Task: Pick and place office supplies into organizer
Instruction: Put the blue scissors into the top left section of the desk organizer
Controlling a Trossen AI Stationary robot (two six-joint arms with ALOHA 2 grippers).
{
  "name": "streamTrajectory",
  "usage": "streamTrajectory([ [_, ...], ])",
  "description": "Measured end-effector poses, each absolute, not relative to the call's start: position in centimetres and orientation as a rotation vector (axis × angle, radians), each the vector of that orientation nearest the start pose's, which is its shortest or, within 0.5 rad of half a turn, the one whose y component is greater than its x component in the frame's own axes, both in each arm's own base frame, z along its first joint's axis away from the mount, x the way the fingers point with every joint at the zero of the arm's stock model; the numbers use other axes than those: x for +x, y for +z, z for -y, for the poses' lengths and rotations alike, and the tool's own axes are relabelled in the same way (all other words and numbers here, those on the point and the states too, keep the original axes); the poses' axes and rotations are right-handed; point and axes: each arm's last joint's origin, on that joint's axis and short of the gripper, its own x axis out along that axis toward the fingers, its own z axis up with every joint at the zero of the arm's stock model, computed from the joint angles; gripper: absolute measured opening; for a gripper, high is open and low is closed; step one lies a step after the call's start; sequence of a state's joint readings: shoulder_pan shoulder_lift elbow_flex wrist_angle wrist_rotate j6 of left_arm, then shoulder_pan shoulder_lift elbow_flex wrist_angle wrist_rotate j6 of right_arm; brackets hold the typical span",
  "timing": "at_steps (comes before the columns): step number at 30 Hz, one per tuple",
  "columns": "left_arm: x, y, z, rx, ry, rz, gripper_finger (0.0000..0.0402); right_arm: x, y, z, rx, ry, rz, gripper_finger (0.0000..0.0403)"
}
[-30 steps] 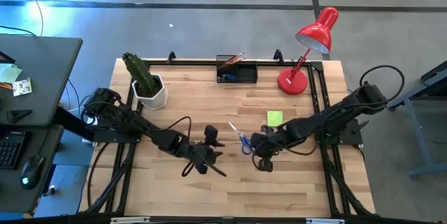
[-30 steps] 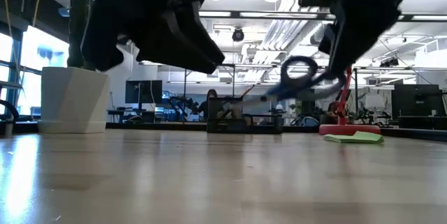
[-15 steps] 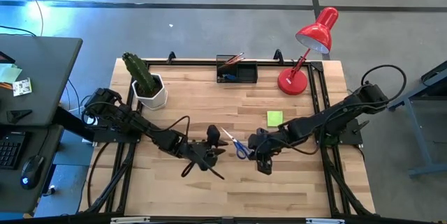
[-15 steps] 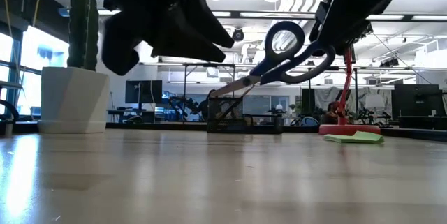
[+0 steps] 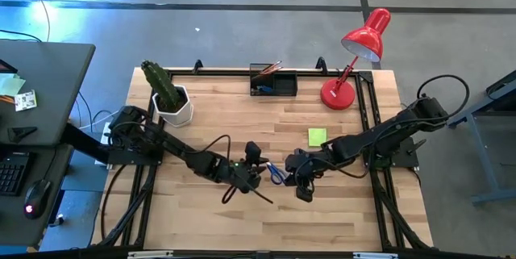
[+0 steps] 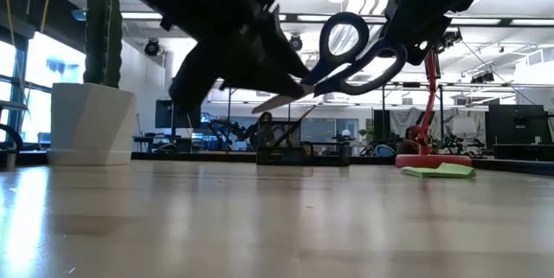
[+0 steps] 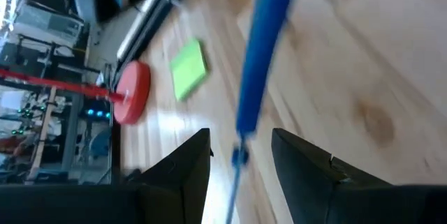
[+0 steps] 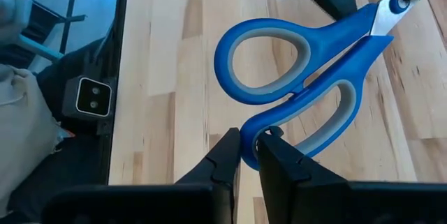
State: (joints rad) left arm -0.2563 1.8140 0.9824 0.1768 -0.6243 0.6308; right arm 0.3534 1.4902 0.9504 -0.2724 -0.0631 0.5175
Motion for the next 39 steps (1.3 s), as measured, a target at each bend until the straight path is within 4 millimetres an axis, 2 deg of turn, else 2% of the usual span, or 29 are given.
streamTrajectory([
  [3,35.77,15.89,7.58,0.87,0.165,-0.712,0.0145,28.67,22.2,-10.77,0.362,0.175,-0.888,0.0027],
  [16,35.87,16.1,7.54,0.805,0.208,-0.691,0.0143,28.71,22.24,-10.77,0.353,0.175,-0.879,0.0026],
  [19,35.85,16.12,7.49,0.802,0.231,-0.692,0.0122,28.71,22.24,-10.77,0.354,0.175,-0.879,0.0025],
  [26,35.78,16.0,7.49,0.792,0.22,-0.702,0.0015,28.73,22.26,-10.76,0.361,0.171,-0.878,0.0031],
  [28,35.76,15.97,7.49,0.793,0.219,-0.705,0.0016,28.73,22.26,-10.76,0.362,0.172,-0.878,0.0029],
  [34,35.77,15.99,7.49,0.774,0.228,-0.699,0.0061,28.73,22.26,-10.76,0.362,0.171,-0.877,0.0026],
  [36,35.8,16.03,7.47,0.759,0.237,-0.693,0.0055,28.74,22.26,-10.76,0.362,0.17,-0.877,0.0033],
  [39,35.79,16.04,7.47,0.758,0.243,-0.693,0.0021,28.83,22.31,-10.65,0.363,0.165,-0.867,0.0052],
])
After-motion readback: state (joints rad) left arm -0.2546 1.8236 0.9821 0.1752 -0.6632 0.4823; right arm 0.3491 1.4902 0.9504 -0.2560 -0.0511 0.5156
